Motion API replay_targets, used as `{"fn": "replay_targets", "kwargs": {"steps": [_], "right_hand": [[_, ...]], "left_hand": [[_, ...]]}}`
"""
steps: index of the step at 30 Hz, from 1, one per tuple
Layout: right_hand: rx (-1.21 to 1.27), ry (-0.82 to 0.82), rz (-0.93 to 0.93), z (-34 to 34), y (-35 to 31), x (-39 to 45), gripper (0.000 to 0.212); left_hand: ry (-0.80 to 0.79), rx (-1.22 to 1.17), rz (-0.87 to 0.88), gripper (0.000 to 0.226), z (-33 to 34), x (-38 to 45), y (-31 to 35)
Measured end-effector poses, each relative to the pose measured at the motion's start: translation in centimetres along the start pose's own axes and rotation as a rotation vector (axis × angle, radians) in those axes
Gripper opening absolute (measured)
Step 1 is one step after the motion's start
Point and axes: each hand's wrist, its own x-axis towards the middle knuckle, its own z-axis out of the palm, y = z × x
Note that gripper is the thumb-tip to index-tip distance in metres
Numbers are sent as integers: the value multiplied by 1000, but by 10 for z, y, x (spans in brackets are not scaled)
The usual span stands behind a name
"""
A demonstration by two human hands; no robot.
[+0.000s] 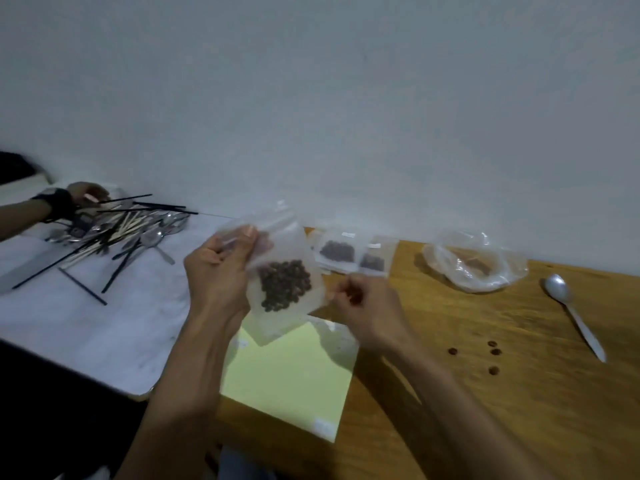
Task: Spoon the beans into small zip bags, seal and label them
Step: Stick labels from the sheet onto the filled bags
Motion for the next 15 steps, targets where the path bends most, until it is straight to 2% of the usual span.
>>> {"fn": "replay_targets", "kwargs": {"steps": [2,5,11,15], "right_hand": [[-183,-117,4,30,8,-1,12],[-386,-140,-8,65,7,-3,13],[-544,-134,54,98,-6,2,19],[-542,-150,115,105,-9,6,10]], "left_hand": [[72,15,21,2,-12,11,2],[141,61,34,3,-24,21,-2],[148,134,48,4,-39,22,-7],[149,158,32,4,-46,24,-8]]}}
